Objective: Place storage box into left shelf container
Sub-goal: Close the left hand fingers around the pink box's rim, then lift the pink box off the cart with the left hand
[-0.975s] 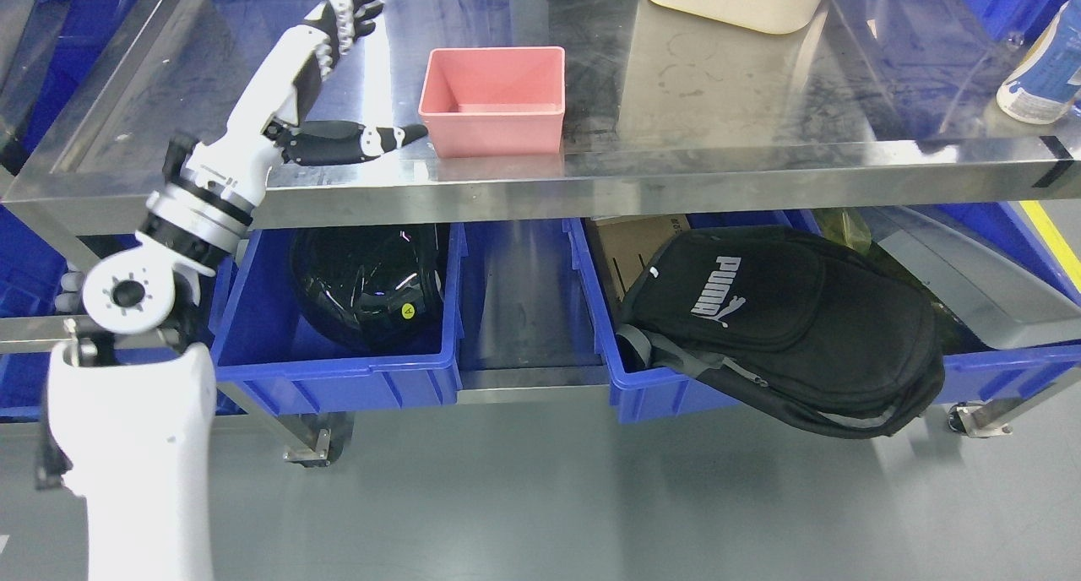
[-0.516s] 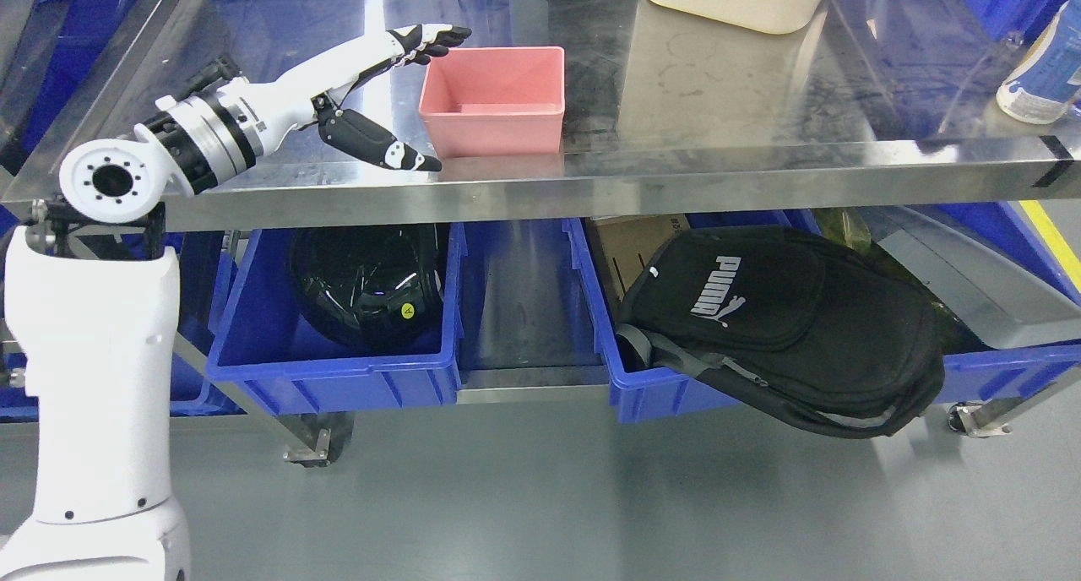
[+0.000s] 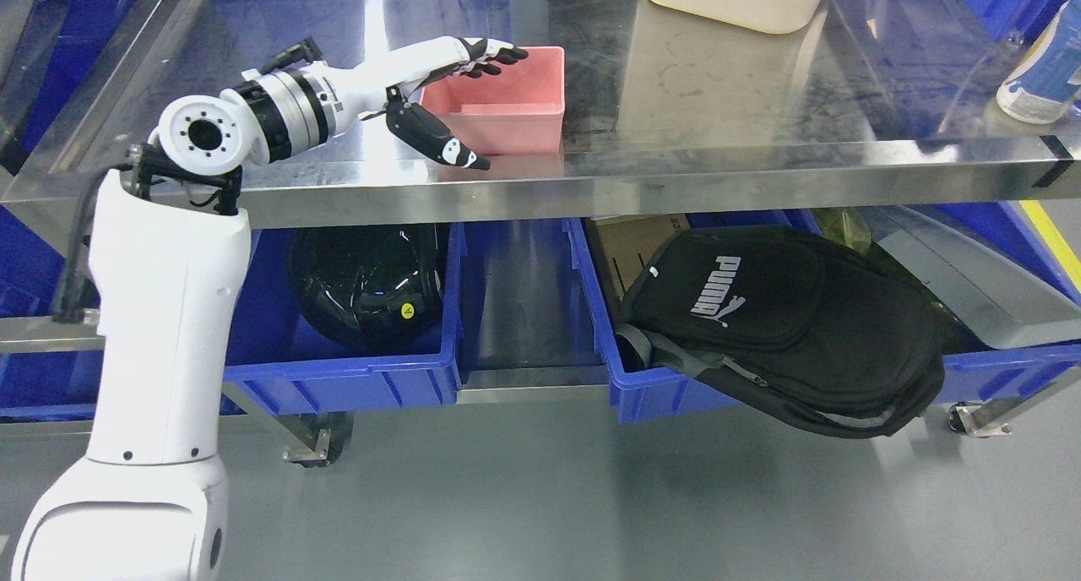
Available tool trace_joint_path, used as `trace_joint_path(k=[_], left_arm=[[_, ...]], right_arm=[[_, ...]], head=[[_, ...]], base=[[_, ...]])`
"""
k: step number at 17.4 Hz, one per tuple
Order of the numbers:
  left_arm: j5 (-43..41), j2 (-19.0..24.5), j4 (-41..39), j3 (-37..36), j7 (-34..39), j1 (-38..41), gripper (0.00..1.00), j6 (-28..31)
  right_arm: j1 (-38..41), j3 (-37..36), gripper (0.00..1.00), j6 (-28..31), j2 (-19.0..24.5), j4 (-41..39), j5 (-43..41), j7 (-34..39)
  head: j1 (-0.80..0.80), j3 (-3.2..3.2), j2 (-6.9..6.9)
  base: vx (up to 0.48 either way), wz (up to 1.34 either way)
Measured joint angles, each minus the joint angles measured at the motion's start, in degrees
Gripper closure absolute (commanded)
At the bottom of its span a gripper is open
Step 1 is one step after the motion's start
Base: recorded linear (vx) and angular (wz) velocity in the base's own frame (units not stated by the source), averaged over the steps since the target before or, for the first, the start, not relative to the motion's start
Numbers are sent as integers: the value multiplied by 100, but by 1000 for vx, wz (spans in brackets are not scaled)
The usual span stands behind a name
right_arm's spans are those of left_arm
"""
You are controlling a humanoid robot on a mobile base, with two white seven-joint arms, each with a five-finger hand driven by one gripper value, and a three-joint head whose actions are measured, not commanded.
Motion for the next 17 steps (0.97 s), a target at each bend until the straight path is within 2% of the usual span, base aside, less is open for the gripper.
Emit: trace_joint_path(k=[3, 5, 8, 10, 11, 17], left_arm=[[-340, -138, 371, -113, -12, -151, 22, -34], [-468, -228, 566, -160, -13, -255, 35, -44], [-597, -361, 848, -197, 5, -379, 62, -121], [-636, -417, 972, -181, 15, -417, 90, -266], [-651, -444, 1038, -159, 14, -434, 99, -398], [-630, -557, 1394, 197, -230, -462, 100, -1218]], right_arm=[[0, 0, 0, 0, 0, 0, 0, 0], [0, 0, 0, 0, 0, 0, 0, -1], [0, 0, 0, 0, 0, 0, 0, -1], [0, 0, 0, 0, 0, 0, 0, -1], [0, 0, 0, 0, 0, 0, 0, -1], [0, 0, 0, 0, 0, 0, 0, -1]], head=[[0, 0, 0], [0, 0, 0], [0, 0, 0], [0, 0, 0], [0, 0, 0], [0, 0, 0]], base=[[0, 0], [0, 0], [0, 0], [0, 0], [0, 0], [0, 0]])
